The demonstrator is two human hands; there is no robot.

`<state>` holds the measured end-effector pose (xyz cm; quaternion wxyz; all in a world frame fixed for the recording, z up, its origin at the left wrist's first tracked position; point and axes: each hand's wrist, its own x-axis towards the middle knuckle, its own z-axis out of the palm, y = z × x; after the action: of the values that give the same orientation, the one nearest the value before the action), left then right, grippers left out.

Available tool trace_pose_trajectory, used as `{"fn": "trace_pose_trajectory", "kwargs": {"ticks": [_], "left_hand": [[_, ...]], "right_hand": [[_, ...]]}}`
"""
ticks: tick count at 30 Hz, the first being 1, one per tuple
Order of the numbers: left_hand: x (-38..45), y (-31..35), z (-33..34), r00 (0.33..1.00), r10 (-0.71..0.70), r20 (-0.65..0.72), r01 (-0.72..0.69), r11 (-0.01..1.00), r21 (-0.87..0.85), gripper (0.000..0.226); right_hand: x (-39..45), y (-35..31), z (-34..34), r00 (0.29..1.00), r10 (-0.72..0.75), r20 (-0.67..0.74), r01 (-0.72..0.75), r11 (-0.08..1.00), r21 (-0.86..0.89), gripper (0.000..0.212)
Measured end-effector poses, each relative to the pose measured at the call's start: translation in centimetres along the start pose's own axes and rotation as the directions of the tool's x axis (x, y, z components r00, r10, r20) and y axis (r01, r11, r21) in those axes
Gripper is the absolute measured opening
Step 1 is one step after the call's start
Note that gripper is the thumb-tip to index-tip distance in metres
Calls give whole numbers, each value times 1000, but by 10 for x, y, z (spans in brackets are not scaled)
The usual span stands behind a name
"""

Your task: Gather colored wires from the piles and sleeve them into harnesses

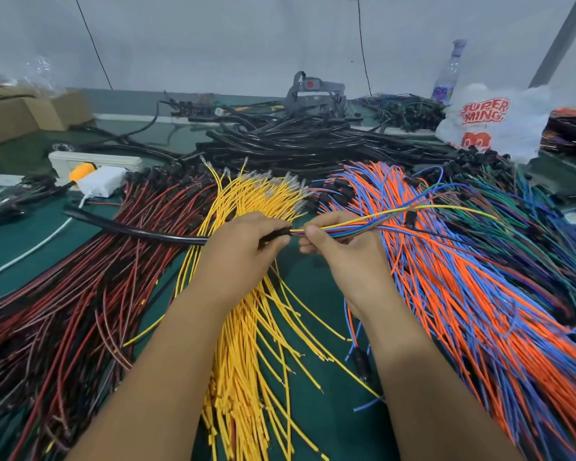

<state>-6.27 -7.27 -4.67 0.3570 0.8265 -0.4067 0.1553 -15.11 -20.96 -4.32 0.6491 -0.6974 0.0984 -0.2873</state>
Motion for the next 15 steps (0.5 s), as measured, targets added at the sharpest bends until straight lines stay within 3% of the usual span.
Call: {"fn": "trace_pose_trajectory", "kwargs": {"ticks": [10, 15], "left_hand": [[-3, 1, -2, 999, 4, 34, -6, 998, 57, 30], [-2, 5, -5, 998, 65, -2, -65, 995, -76, 25]], "right_hand": [[3, 4, 0, 1000, -3, 18, 4, 1000, -9, 25], [5, 5, 2, 999, 32, 23, -34, 993, 116, 19]]}}
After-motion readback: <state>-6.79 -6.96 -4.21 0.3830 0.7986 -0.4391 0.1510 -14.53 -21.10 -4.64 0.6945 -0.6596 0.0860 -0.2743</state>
